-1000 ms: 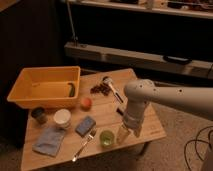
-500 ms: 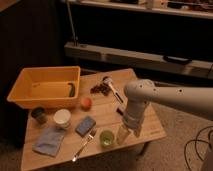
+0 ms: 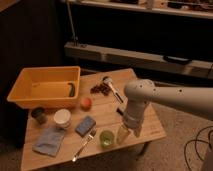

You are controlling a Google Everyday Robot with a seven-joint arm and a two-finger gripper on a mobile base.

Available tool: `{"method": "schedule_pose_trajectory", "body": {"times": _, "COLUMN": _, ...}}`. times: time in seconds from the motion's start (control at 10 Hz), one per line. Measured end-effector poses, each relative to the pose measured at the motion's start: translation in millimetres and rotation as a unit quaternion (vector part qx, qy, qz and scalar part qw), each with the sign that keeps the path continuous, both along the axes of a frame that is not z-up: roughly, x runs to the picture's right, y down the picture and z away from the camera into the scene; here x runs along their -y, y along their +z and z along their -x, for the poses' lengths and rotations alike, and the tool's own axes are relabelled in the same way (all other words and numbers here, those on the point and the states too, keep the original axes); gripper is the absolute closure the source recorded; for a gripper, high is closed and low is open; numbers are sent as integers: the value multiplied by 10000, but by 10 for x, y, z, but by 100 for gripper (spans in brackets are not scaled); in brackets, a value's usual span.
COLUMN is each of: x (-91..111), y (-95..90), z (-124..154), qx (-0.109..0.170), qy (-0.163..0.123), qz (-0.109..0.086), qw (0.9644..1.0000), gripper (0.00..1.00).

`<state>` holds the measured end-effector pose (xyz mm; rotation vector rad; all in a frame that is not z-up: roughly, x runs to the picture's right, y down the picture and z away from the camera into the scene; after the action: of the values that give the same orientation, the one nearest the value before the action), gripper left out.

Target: Place pepper in plastic cup

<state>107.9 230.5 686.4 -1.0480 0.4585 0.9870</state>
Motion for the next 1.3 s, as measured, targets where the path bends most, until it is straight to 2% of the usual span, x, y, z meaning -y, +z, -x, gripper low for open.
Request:
{"method": "schedule_pose_trajectory", "body": {"times": 0.9, "x": 19, "y": 2, "z": 2, "qx": -1, "qy": -5, "qz": -21, "qw": 10000, "gripper": 34}}
{"method": "schedule_pose_trajectory", "body": {"times": 1.0, "x": 79, "y": 12, "z": 5, "qx": -29, "qy": -54, "qz": -116, "qw": 9999, "gripper": 34}}
{"method": "schedule_pose_trajectory", "body": {"times": 1.3, "x": 541, "y": 175, "z": 275, "qx": 71, "qy": -264, "qz": -483, "qw": 9985, "gripper": 34}}
